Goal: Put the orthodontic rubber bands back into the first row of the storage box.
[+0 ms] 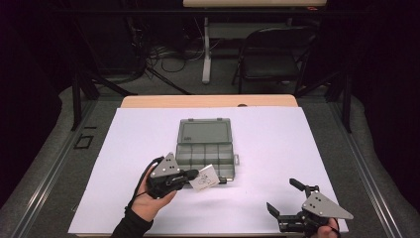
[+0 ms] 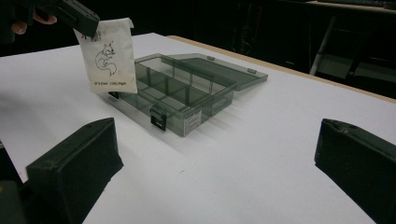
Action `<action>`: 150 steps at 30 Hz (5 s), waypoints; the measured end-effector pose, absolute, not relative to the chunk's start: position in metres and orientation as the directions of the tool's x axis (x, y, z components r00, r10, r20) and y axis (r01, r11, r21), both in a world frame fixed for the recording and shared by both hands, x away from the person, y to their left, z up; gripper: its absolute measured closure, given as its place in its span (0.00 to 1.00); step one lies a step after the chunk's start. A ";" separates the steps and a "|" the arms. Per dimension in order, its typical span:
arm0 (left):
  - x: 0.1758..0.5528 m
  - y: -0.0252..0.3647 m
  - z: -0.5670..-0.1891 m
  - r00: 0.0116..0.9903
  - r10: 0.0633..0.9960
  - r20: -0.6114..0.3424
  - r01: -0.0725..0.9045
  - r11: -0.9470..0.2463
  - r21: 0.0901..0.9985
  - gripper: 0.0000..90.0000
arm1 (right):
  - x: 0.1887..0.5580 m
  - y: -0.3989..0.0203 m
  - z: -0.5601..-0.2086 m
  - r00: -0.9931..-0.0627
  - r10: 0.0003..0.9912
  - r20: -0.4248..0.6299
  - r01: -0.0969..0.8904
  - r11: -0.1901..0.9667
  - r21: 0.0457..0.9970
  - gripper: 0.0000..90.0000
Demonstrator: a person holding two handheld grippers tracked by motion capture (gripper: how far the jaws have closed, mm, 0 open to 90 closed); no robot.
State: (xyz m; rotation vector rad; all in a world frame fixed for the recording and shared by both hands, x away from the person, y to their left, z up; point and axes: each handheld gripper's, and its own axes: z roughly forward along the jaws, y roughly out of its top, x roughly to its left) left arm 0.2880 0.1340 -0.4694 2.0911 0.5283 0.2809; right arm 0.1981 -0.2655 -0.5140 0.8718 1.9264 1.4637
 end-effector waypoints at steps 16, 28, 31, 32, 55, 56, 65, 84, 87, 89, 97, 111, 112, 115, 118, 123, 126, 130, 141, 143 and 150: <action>0.295 0.173 -0.454 0.824 0.567 -0.009 0.285 -0.400 0.871 0.99 | 0.198 -0.266 -0.514 -0.631 0.774 -0.050 0.160 0.193 0.968 0.00; 0.302 0.183 -0.453 0.802 0.597 -0.001 0.296 -0.396 0.869 0.99 | 0.198 -0.266 -0.514 -0.630 0.775 -0.044 0.171 0.193 0.966 0.00; 0.305 0.183 -0.450 0.801 0.598 0.015 0.289 -0.408 0.866 0.99 | 0.198 -0.266 -0.514 -0.629 0.776 -0.041 0.178 0.195 0.965 0.00; 0.309 0.183 -0.448 0.803 0.596 0.017 0.286 -0.411 0.866 0.99 | 0.198 -0.266 -0.515 -0.631 0.775 -0.045 0.174 0.198 0.965 0.00; 0.392 0.154 -0.415 0.829 0.556 0.055 0.288 -0.509 0.811 0.99 | 0.199 -0.265 -0.515 -0.628 0.777 -0.040 0.173 0.190 0.966 0.00; 0.394 0.153 -0.416 0.829 0.556 0.057 0.290 -0.515 0.806 0.99 | 0.199 -0.265 -0.515 -0.628 0.777 -0.041 0.173 0.191 0.966 0.00; 0.412 0.144 -0.429 0.839 0.543 0.038 0.321 -0.551 0.770 0.99 | 0.199 -0.265 -0.516 -0.629 0.776 -0.041 0.173 0.192 0.966 0.00; 0.420 0.120 -0.465 0.871 0.491 0.023 0.352 -0.656 0.667 0.99 | 0.199 -0.265 -0.516 -0.630 0.776 -0.040 0.171 0.188 0.967 0.00; 0.419 0.120 -0.467 0.871 0.491 0.021 0.357 -0.662 0.659 0.99 | 0.199 -0.265 -0.515 -0.631 0.775 -0.040 0.173 0.192 0.966 0.00; 0.419 0.121 -0.467 0.872 0.489 0.015 0.361 -0.663 0.656 0.99 | 0.199 -0.265 -0.515 -0.631 0.775 -0.041 0.172 0.192 0.966 0.00; 0.419 0.119 -0.477 0.875 0.485 0.003 0.368 -0.669 0.646 0.99 | 0.199 -0.266 -0.515 -0.632 0.774 -0.045 0.178 0.201 0.963 0.00; 0.421 0.120 -0.482 0.865 0.503 0.003 0.385 -0.667 0.637 0.98 | 0.199 -0.266 -0.515 -0.632 0.773 -0.044 0.179 0.201 0.963 0.00; 0.421 0.120 -0.482 0.862 0.506 0.004 0.387 -0.665 0.639 0.98 | 0.199 -0.266 -0.515 -0.632 0.773 -0.045 0.178 0.201 0.963 0.00; 0.421 0.121 -0.482 0.860 0.510 0.005 0.392 -0.667 0.634 0.97 | 0.199 -0.266 -0.515 -0.632 0.773 -0.044 0.179 0.201 0.963 0.00; 0.422 0.122 -0.482 0.856 0.517 0.010 0.394 -0.664 0.636 0.97 | 0.199 -0.266 -0.515 -0.633 0.773 -0.043 0.178 0.199 0.964 0.00; 0.422 0.123 -0.482 0.846 0.533 0.017 0.401 -0.655 0.640 0.88 | 0.199 -0.266 -0.515 -0.633 0.773 -0.043 0.179 0.201 0.963 0.00; 0.423 0.127 -0.481 0.820 0.572 0.003 0.429 -0.619 0.658 0.75 | 0.199 -0.266 -0.515 -0.632 0.774 -0.042 0.177 0.197 0.964 0.00; 0.426 0.133 -0.479 0.784 0.620 -0.043 0.481 -0.562 0.673 0.52 | 0.199 -0.266 -0.515 -0.632 0.773 -0.044 0.179 0.202 0.963 0.00; 0.428 0.147 -0.471 0.715 0.696 -0.061 0.527 -0.479 0.702 0.42 | 0.199 -0.266 -0.515 -0.630 0.776 -0.044 0.179 0.201 0.963 0.00; 0.428 0.148 -0.471 0.707 0.704 -0.059 0.527 -0.470 0.708 0.42 | 0.199 -0.266 -0.515 -0.631 0.775 -0.043 0.181 0.201 0.963 0.00; 0.427 0.157 -0.464 0.659 0.748 -0.083 0.547 -0.401 0.735 0.41 | 0.199 -0.265 -0.515 -0.630 0.775 -0.043 0.181 0.200 0.963 0.00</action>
